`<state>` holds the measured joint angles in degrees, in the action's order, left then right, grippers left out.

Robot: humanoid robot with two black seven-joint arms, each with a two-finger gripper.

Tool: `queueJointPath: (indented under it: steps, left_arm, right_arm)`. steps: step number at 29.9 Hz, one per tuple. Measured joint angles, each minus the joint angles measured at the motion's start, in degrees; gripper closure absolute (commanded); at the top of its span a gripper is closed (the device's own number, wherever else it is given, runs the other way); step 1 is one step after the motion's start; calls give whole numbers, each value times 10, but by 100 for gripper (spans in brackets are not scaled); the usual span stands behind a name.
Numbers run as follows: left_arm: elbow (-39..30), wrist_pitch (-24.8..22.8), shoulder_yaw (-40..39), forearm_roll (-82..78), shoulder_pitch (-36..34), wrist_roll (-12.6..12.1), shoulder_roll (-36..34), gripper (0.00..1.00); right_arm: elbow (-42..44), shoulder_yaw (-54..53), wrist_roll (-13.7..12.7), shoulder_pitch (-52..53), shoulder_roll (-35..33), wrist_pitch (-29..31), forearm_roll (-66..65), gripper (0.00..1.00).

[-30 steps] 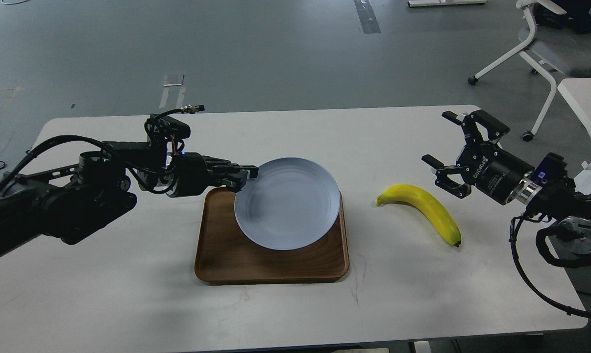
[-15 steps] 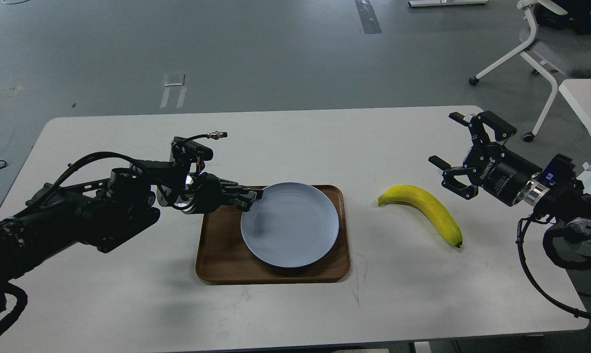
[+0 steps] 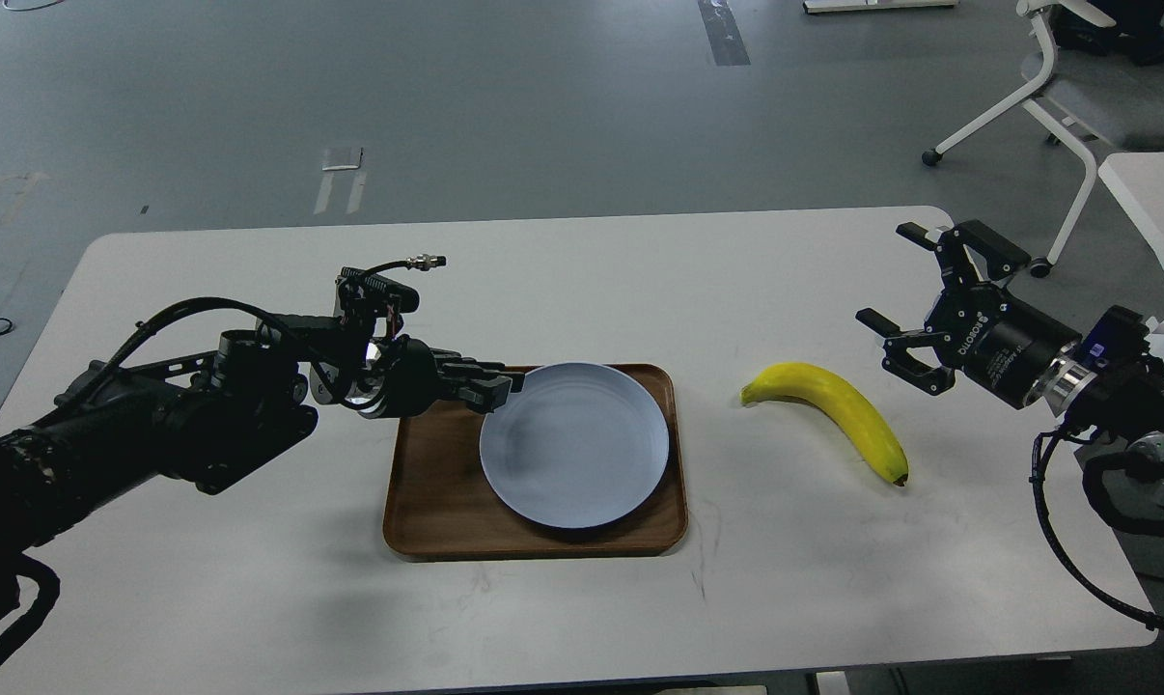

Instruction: Place banana on plate with both arms

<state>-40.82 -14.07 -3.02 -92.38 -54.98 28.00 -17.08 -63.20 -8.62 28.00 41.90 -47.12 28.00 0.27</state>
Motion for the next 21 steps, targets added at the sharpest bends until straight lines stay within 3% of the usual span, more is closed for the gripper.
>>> queueJointPath:
  steps: [5,14,21]
  left_arm:
    - [-34,-1,-11,74,-22,0,-49,0]
    - [-71,-3,-31,596,-36,0,-121,0]
    - [-65,-19,-64,836,37,0,-166,0]
  right_arm:
    - [0,0,0,-1,-5,0,0,0]
    - [0,1,0,-2,-6,0,0,0]
    - [4,1,0,-2,-6,0,0,0]
